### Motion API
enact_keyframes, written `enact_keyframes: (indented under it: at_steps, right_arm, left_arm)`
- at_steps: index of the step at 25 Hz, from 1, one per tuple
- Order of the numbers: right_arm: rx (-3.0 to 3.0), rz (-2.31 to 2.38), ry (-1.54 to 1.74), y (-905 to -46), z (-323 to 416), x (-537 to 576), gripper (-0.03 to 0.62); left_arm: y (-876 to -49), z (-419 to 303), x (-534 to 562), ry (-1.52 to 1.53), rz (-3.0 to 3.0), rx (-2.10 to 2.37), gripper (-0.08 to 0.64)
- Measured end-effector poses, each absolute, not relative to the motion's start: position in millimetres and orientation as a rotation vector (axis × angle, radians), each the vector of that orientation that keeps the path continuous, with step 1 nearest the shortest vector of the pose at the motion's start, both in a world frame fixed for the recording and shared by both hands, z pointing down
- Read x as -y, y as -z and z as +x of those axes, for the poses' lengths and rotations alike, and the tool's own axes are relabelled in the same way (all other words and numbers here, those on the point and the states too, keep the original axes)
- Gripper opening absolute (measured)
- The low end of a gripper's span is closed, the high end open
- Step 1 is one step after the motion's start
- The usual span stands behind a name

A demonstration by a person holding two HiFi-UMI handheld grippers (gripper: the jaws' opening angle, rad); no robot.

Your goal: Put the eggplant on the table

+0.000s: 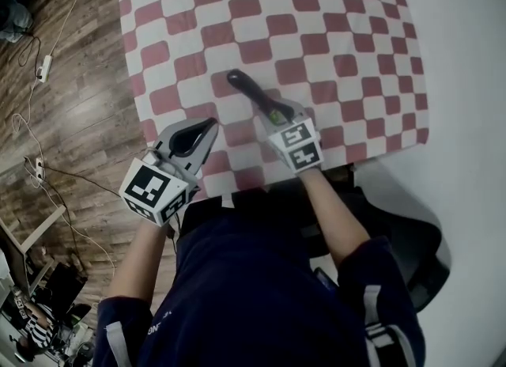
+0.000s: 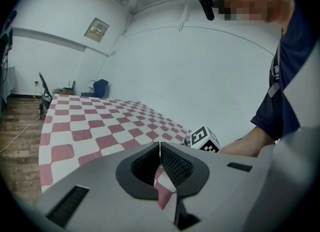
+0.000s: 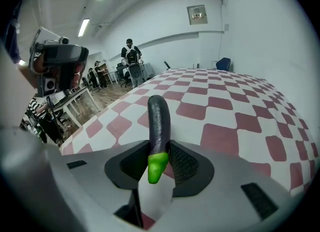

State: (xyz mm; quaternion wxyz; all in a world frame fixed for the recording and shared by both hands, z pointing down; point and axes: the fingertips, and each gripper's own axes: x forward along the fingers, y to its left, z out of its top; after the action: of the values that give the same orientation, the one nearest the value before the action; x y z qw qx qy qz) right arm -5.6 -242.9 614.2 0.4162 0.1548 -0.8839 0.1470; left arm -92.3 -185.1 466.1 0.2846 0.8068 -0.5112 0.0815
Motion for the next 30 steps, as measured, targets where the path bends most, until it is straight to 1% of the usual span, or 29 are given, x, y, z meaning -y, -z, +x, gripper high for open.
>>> enact_keyframes:
  at_steps: [18,20,25,30]
  right_arm:
    - [2.119,0.343,-0.286,-642.8,-5.5,240.6,0.138]
    - [2.111,0.338,-0.288,-644.6,-5.1,239.6,0.157]
    - [2.118,0.342,-0.291,-641.4,-5.8,238.0,0.183]
    - [2.149,0.370,-0.280,-622.4,-4.8,240.4,0.186]
  left_arm:
    - [-470.5,-91.6,184.8,-0.213,2.153,1.355,0.031]
    - [-470.7,-90.8,184.9,-0.213,2.154,1.351,0.031]
    - [-469.0,-89.0,185.0,-0.212,2.166,1.342,0.031]
    - [-461.4,-88.4,185.2,-0.211,2.185,1.338,0.031]
